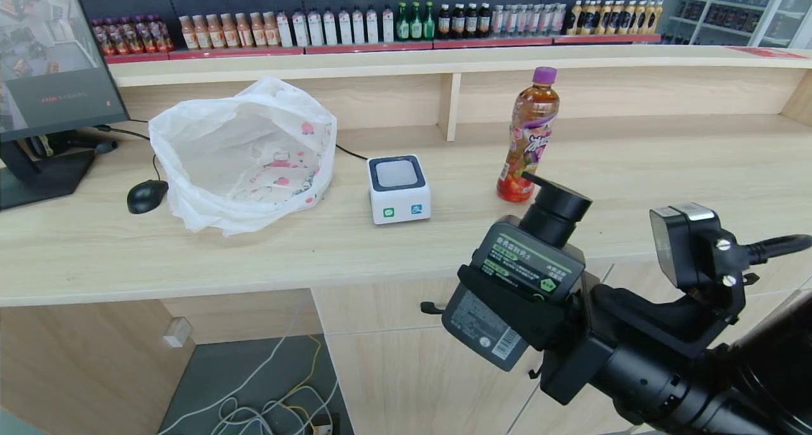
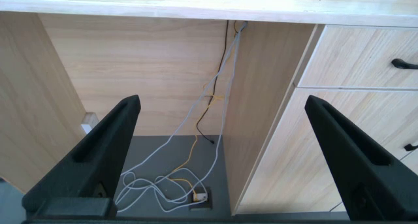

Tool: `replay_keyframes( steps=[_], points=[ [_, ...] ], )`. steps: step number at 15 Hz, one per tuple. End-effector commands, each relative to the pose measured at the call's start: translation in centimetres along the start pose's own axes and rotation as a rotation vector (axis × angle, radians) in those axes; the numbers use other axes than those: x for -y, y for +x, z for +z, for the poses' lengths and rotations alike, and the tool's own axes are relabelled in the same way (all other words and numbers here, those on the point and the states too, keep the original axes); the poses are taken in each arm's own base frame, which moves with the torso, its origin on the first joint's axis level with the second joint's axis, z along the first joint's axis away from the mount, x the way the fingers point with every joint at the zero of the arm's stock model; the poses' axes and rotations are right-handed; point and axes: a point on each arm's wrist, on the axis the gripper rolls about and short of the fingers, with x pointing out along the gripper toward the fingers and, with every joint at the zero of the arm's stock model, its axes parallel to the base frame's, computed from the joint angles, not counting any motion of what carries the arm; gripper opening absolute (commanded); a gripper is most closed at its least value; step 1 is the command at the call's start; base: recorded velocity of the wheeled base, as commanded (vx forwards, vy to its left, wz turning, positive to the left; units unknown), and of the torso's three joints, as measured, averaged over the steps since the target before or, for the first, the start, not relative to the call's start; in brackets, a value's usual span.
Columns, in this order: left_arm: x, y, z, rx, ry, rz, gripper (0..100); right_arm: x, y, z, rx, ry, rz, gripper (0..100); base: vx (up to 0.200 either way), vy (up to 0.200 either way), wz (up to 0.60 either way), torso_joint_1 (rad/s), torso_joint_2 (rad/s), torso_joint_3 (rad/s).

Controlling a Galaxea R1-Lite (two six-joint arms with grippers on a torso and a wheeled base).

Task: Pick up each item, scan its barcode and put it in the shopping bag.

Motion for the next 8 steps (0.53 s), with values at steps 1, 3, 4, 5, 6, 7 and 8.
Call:
replay_keyframes(
  steps=[1, 3, 4, 5, 6, 7, 8],
  points=[
    [0.0, 0.0, 0.0, 0.0, 0.0, 0.0, 100, 0.6, -0.2, 0.6, 0.047, -0.041, -0.108, 0, 0.0, 0.0, 0.0, 0.0, 0.0, 0.0],
    [0.0, 0.0, 0.0, 0.0, 0.005, -0.002, 100, 1.6, -0.8, 1.2, 0.065, -0.104, -0.17, 0, 0.0, 0.0, 0.0, 0.0, 0.0, 0.0],
    [0.0, 0.0, 0.0, 0.0, 0.003, -0.002, 100, 2.3, -1.2, 1.6, 0.074, -0.14, -0.203, 0, 0.0, 0.0, 0.0, 0.0, 0.0, 0.0],
    [0.0, 0.0, 0.0, 0.0, 0.003, -0.002, 100, 3.0, -1.4, 1.9, 0.081, -0.185, -0.235, 0, 0.0, 0.0, 0.0, 0.0, 0.0, 0.0],
    [0.0, 0.0, 0.0, 0.0, 0.005, -0.002, 100, 3.4, -1.5, 2.1, 0.084, -0.215, -0.256, 0, 0.0, 0.0, 0.0, 0.0, 0.0, 0.0],
    [0.0, 0.0, 0.0, 0.0, 0.003, -0.002, 100, 5.0, -2.0, 2.8, 0.095, -0.304, -0.347, 0, 0.0, 0.0, 0.0, 0.0, 0.0, 0.0],
    [0.0, 0.0, 0.0, 0.0, 0.003, -0.002, 100, 6.1, -2.3, 3.5, 0.111, -0.36, -0.415, 0, 0.0, 0.0, 0.0, 0.0, 0.0, 0.0]
  ],
)
